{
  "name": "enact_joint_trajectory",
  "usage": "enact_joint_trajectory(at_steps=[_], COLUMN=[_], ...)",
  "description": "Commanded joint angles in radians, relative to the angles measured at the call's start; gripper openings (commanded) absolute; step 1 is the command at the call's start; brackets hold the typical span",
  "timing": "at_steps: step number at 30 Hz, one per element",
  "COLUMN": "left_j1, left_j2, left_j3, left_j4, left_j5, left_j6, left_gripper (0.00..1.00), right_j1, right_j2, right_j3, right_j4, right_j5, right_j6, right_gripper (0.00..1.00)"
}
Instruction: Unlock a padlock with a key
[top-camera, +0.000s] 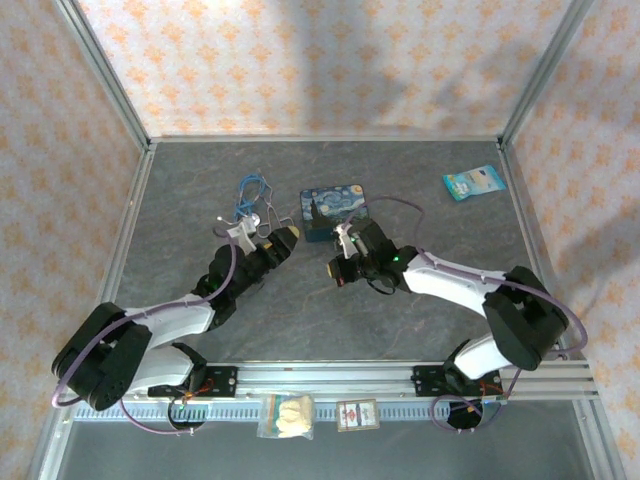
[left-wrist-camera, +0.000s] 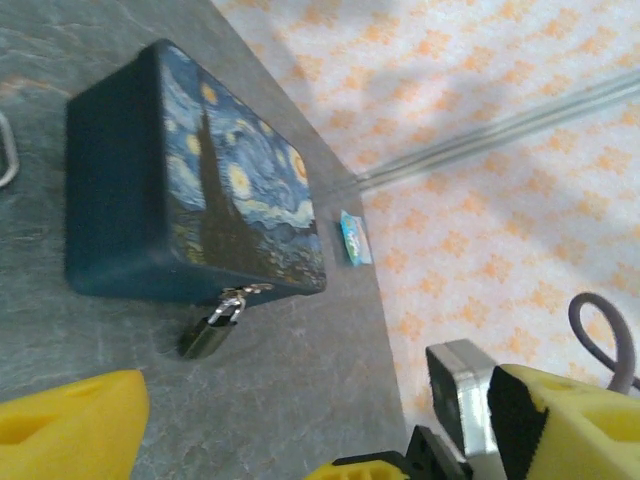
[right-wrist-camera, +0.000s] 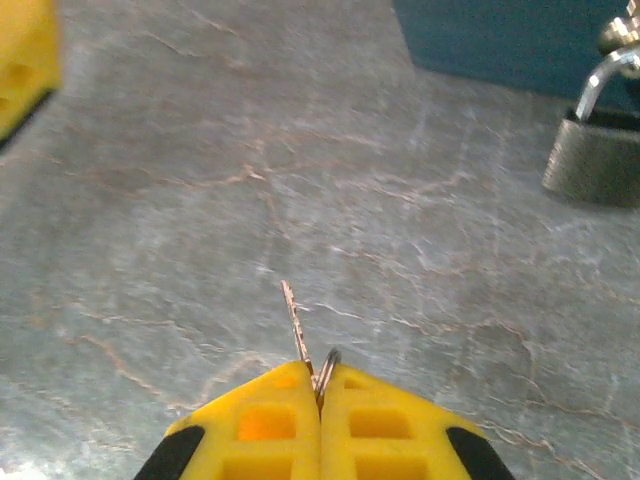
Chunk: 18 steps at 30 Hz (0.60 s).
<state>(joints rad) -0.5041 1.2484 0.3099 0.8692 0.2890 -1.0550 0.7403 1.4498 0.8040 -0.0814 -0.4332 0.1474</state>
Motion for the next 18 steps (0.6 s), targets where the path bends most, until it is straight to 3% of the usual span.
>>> enact_joint_trajectory(at_steps=[1,6,18], left_j1=[-0.005,-0.014,-0.053], left_j2=[0.034,0.078,0.125], left_j3=[-0.008,0.021,0.068], left_j4=[0.193,0.260,0.225], left_j5=[0.074,0.120,0.130], left_j6=[-0.013,-0.024,0.024], left_gripper=[0.79,0.59,0.52], right_j1=[-0.008,-0.013,-0.016], right_j2=[-0.057,-0.095,-0.073], right_j3=[0.005,0.001,0.008], right_j4=[0.092,0.194,0.325], right_j5=[-0.049,-0.082,-0.151], right_j6=[0.065,0.127,0.194], right_gripper=[0.00,0.00,0.00])
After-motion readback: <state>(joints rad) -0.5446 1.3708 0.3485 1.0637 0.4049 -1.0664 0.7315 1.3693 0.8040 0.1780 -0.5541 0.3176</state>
